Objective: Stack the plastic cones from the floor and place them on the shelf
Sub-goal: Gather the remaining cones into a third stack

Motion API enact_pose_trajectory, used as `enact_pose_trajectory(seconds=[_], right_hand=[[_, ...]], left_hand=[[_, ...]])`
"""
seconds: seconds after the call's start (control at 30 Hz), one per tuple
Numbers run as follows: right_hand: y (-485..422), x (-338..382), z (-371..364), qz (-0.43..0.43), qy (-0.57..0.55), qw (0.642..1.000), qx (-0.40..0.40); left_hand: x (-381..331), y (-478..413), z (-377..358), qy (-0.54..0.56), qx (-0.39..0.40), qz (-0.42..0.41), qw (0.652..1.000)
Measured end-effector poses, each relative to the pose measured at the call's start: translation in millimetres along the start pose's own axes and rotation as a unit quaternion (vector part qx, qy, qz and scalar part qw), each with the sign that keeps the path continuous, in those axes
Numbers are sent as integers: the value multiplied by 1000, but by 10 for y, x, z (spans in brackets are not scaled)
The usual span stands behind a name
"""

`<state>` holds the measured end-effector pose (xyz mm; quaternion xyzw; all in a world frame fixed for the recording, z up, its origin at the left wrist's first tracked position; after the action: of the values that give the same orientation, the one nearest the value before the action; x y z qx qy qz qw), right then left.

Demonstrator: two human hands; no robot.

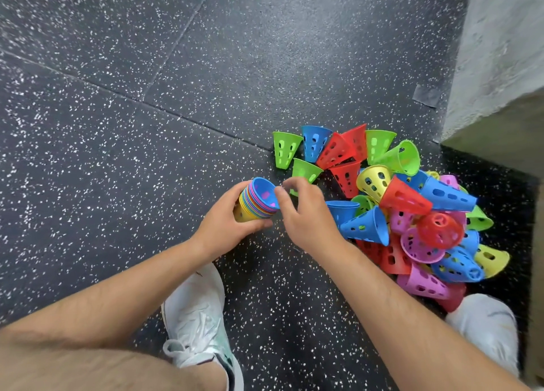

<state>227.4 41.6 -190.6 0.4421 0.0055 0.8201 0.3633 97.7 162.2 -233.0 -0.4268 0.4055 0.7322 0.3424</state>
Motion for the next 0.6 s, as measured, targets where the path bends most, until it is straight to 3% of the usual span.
enact_pose_trajectory(seconds=[0.13,0.27,0.47,0.6], right_hand=[[-178,-13,248,-6,139,985,-104],[-363,-80,343,-60,243,964,-85],[-449,-231,310,-104,248,962,-35],[-410,-298,250,-113,190,975,-32]], left_hand=[[10,-8,3,-7,-1,6,1000],[29,-4,5,-10,7,13,1000],[11,-36,29,-25,6,16,1000],[-4,-82,34,-28,4,14,1000]])
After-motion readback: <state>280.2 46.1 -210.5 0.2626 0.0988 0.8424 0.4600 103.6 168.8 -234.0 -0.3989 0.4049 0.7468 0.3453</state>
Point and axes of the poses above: each hand's wrist, its own y-axis away from the middle knuckle, its own z-axis out of the back of the hand, x = y × z, the point moved 6 cm from there along -y, towards the middle knuckle, and after that the axes turned 6 degrees about x, right-handed, at the moved point
